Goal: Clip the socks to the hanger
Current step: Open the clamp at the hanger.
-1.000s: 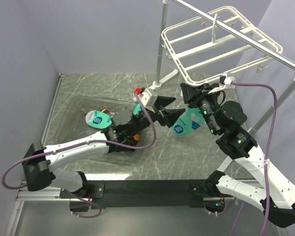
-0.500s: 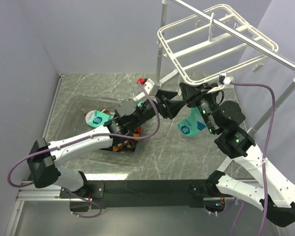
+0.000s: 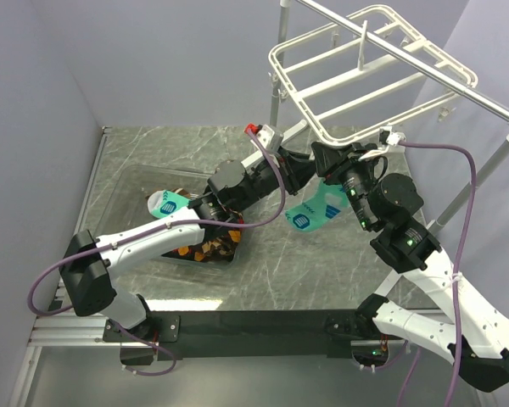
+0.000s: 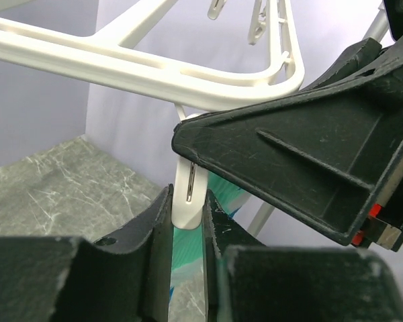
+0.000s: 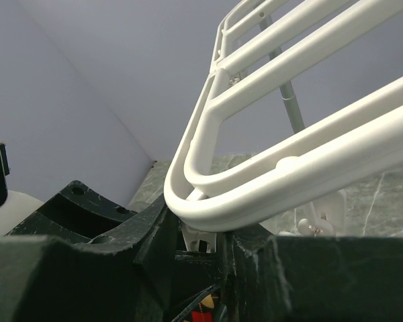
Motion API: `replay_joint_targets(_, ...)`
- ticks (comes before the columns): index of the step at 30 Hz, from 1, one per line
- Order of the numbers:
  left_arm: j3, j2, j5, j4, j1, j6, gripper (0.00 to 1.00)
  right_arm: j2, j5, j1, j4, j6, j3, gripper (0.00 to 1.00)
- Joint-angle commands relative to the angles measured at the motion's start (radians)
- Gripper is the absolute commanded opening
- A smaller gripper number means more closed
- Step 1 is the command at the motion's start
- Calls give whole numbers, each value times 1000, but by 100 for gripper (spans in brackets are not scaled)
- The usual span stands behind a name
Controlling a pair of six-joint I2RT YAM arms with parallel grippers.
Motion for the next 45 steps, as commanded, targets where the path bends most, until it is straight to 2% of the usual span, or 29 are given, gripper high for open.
replay_joint_targets(1, 46, 17, 21, 52, 9, -21, 9, 2, -44, 1, -34, 30, 23, 23)
replay_joint_targets(3, 35, 18, 26, 78, 9, -18, 8, -10, -54, 2, -25, 41, 10, 34)
replay_joint_targets(11, 9, 29, 11, 117, 9, -15, 8, -24, -65, 2, -59, 75, -21, 47)
replay_joint_targets(22, -14, 30, 8, 146, 9, -4, 8, -41, 24, 1, -8, 43, -40, 46)
replay_joint_targets(24, -25, 27, 6, 161, 9, -6, 8, -47, 13, 2, 33, 38, -69, 43)
replay_joint_targets(25, -28, 23, 11, 164, 9, -6, 8, -49, 7, 2, 33, 35, -81, 38)
replay_joint_targets(30, -32, 17, 18, 169, 9, -1, 8, -41, 15, 2, 94, 14, -104, 33)
replay_joint_targets(45, -46, 21, 23, 187, 9, -1, 8, -61, 45, 1, 289, 8, -184, 39)
